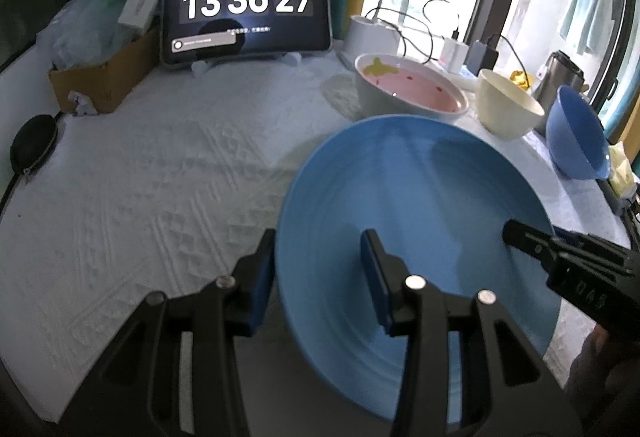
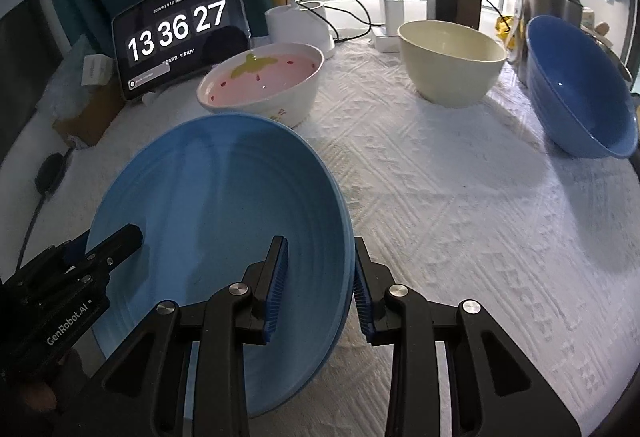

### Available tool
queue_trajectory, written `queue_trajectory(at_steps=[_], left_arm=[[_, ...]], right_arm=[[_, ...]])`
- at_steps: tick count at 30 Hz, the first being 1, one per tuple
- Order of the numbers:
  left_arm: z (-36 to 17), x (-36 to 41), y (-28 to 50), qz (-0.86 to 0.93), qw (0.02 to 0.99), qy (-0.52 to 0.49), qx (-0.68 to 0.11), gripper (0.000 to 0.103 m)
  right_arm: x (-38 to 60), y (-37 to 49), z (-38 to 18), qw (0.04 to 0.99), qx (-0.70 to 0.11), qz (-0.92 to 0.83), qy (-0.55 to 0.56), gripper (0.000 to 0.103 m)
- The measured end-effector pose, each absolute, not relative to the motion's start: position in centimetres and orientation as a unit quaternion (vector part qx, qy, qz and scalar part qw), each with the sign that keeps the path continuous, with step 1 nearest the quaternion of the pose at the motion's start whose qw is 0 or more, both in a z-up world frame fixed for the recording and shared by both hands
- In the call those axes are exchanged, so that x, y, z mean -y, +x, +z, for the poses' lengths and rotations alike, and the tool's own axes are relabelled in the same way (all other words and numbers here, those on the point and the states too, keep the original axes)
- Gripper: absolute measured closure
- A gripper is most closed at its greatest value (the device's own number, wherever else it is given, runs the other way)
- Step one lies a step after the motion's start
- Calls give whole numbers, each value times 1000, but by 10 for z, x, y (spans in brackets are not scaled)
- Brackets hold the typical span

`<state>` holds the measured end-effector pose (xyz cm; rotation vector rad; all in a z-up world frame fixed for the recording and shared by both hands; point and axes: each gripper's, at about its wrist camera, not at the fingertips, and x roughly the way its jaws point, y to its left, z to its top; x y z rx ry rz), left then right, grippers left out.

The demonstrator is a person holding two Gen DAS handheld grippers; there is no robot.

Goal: Organize plates and bowls

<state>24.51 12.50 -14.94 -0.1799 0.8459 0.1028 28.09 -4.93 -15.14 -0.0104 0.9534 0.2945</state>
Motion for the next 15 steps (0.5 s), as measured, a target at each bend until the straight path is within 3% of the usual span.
queue_trajectory(at_steps=[15], left_arm=[[-150,-126,246,53,902,-88,-418,59]], right_arm=[[47,284,-158,877,-460,142,-7,69]])
